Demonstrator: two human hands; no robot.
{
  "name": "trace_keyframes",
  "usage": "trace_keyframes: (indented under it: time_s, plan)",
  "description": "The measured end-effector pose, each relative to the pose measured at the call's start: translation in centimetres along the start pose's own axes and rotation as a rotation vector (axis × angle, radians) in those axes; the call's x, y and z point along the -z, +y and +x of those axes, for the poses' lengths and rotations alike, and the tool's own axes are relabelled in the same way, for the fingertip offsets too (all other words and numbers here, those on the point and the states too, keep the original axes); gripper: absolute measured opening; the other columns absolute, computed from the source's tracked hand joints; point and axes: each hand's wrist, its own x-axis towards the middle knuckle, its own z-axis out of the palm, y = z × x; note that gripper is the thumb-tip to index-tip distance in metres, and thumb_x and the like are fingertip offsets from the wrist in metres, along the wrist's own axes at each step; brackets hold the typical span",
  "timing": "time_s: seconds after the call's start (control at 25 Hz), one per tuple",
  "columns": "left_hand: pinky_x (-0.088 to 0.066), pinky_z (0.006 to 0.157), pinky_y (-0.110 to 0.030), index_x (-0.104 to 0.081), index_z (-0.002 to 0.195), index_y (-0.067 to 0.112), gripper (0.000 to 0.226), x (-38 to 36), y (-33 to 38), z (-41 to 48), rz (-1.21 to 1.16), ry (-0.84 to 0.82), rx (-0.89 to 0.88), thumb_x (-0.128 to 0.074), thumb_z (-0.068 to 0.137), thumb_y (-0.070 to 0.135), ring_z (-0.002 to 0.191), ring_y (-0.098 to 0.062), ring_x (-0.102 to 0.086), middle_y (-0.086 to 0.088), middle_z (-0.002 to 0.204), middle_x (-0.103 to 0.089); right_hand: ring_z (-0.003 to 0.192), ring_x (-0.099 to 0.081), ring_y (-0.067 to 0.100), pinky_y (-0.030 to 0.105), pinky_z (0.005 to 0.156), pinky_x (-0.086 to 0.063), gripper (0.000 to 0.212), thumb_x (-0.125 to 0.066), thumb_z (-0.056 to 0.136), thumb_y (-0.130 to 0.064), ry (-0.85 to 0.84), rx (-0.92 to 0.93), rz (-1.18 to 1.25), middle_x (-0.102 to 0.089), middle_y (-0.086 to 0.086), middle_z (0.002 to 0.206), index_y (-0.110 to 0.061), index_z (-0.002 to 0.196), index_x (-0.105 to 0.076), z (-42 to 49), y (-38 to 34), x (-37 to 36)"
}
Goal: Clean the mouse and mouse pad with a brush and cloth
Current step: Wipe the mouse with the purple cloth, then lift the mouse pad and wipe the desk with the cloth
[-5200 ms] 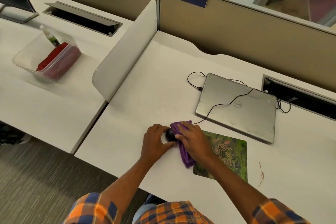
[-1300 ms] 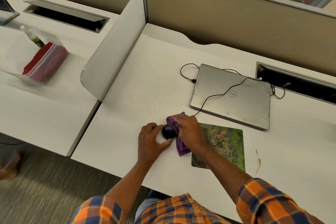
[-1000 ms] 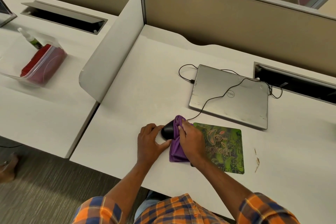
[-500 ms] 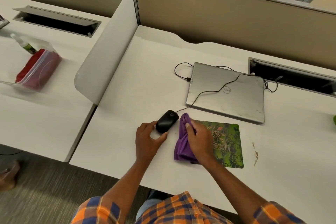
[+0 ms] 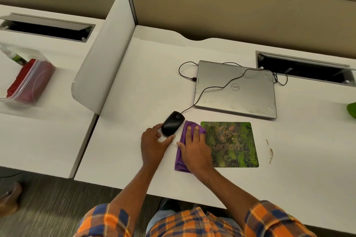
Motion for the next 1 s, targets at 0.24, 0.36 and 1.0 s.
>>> trace_keyframes:
  time_s: [0.24,0.36,1.0]
  plan:
    - [-0.051,0.075,-0.029,-0.068,0.133,0.027,0.062,-0.1,-0.3,-0.1,0.021,-0.012,-0.001,-0.089,0.08,0.051,0.084,-0.015,-0.057,0.008,0.088,-0.061,0.151,-0.042,0.044,0.05,0.099,-0.06,0.08,-0.037,0.11,-0.059,0.045,0.074,-0.042,-0.03,0.024,0.171,-0.007,0.169,-0.02,-3.0,0.4,-2.0]
    - [-0.044,0.075,-0.021,-0.064,0.139,0.024,0.07,-0.2,-0.5,0.0,0.032,-0.023,0.009,-0.088,0.081,0.053,0.088,-0.015,-0.056,0.007,0.093,-0.061,0.145,-0.051,0.043,0.048,0.095,-0.062,0.078,-0.048,0.107,-0.058,0.064,0.143,-0.08,-0.041,0.023,0.166,-0.006,0.164,-0.035,-4.5,0.9,-2.6]
    - [-0.048,0.109,-0.035,-0.054,0.149,0.03,0.047,0.7,1.1,-5.2,-0.223,0.036,0.342,-0.061,0.105,0.044,0.119,-0.01,-0.059,0.011,0.135,-0.061,0.145,-0.042,0.042,0.05,0.104,-0.055,0.065,-0.06,0.106,-0.026,0.044,0.354,0.143,-0.035,0.018,0.169,-0.011,0.164,-0.036,-2.9,1.7,-0.1]
